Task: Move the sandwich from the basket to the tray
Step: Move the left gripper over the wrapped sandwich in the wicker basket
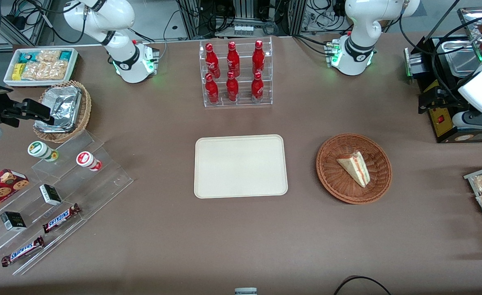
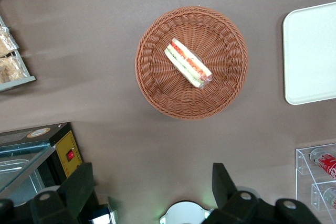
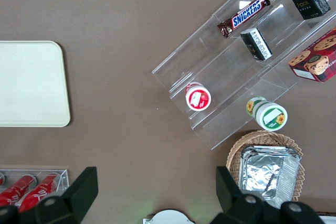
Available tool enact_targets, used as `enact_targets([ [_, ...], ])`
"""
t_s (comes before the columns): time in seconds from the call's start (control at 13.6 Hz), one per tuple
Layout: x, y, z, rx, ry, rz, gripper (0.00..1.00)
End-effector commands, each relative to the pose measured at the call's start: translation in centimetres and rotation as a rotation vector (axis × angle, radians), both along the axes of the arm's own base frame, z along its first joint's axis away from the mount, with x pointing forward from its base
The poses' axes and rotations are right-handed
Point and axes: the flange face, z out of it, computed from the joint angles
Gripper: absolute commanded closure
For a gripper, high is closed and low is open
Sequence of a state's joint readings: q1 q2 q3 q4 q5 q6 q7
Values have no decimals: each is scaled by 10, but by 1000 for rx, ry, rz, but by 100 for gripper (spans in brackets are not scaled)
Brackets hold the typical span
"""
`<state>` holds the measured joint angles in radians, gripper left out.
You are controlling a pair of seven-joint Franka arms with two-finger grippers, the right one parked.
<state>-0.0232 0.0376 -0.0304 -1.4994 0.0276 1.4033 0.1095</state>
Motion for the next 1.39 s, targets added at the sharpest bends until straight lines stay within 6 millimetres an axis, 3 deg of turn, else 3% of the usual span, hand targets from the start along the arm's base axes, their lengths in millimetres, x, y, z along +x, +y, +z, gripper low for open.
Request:
enact_targets([
  [0.0, 3, -5, 5, -10, -20, 9, 0],
  [0.07, 3, -7, 2, -10, -17, 7, 0],
  [0.44, 21, -26, -68, -2, 101, -37, 0],
  [0.81, 18, -38, -160, 19, 100, -45, 0],
  [1.32, -2, -65, -244, 41, 29, 132, 0],
])
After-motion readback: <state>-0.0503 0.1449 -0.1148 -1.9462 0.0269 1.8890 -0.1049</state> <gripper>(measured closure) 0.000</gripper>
